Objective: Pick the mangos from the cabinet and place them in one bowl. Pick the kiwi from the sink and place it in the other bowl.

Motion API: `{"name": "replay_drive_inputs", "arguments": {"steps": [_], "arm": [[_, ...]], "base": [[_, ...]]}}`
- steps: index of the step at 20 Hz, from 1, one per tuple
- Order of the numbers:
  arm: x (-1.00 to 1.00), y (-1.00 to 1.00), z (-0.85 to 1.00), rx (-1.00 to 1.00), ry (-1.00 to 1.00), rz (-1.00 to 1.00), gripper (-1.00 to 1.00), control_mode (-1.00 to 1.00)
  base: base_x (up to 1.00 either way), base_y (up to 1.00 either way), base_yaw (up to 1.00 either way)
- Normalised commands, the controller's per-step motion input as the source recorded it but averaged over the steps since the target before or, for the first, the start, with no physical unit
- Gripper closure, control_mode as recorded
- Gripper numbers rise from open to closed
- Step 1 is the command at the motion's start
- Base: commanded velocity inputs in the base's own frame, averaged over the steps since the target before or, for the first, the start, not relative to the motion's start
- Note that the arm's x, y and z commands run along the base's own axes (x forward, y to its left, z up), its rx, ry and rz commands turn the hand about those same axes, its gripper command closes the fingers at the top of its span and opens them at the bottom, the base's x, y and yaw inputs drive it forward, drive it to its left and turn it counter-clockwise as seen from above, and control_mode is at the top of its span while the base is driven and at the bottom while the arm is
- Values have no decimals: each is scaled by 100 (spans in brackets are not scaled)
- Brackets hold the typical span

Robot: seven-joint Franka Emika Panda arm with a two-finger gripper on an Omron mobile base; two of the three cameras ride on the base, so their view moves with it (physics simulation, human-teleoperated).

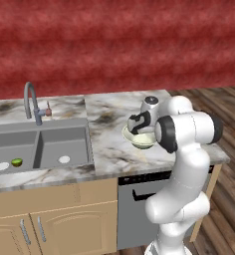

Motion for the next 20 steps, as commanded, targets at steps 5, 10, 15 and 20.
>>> {"name": "replay_drive_inputs", "arguments": {"steps": [5, 10, 15, 20], "arm": [[-2, 0, -7, 1, 2, -2, -100, -100], [-3, -3, 7, 2, 1, -5, -100, -100], [-34, 7, 87, 7, 3, 0, -100, -100], [-70, 0, 58, 7, 20, -1, -100, -100]], "base": [[0, 0, 0], [0, 0, 0], [0, 0, 0], [0, 0, 0]]}}
